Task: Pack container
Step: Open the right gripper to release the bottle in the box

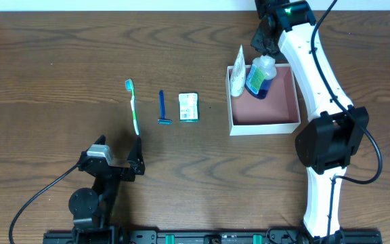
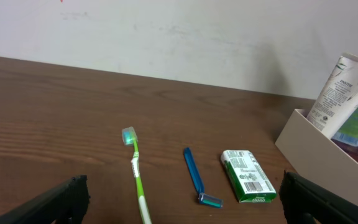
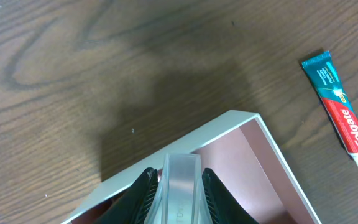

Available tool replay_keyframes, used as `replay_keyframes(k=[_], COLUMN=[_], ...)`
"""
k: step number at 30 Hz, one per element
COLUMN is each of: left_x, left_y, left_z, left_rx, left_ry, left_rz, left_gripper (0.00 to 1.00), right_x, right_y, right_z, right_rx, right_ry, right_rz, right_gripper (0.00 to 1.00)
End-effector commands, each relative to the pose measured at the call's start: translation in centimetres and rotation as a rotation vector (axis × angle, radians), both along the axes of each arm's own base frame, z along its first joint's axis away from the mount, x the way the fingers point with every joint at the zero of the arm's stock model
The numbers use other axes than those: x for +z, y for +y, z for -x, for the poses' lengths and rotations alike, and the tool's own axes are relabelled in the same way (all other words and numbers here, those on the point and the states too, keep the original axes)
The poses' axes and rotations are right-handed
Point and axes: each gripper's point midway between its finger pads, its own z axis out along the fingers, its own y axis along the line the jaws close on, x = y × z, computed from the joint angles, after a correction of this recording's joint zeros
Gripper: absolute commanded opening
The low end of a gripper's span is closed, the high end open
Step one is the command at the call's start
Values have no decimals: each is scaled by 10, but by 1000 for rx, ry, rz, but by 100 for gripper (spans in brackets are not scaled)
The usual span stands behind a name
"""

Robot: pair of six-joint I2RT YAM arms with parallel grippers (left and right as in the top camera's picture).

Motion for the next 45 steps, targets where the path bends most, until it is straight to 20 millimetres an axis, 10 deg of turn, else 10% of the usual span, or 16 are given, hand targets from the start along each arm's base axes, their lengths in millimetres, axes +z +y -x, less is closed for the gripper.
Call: replay_keyframes(k=[1, 33, 45], left_x=[-16, -16, -16], left_y=[-1, -1, -1], left_z=[1, 1, 1], left_rx=[-6, -6, -6], left_ry=[51, 51, 51], left_rz=[13, 13, 13], left_gripper=[98, 98, 98], right_x=[18, -5, -3], right_y=[1, 9, 2], right_z=[-5, -1, -2], right_rx=[-15, 4, -6], right_ry=[-58, -11, -21], right_rz=[4, -35, -5], right_gripper=[22, 38, 64])
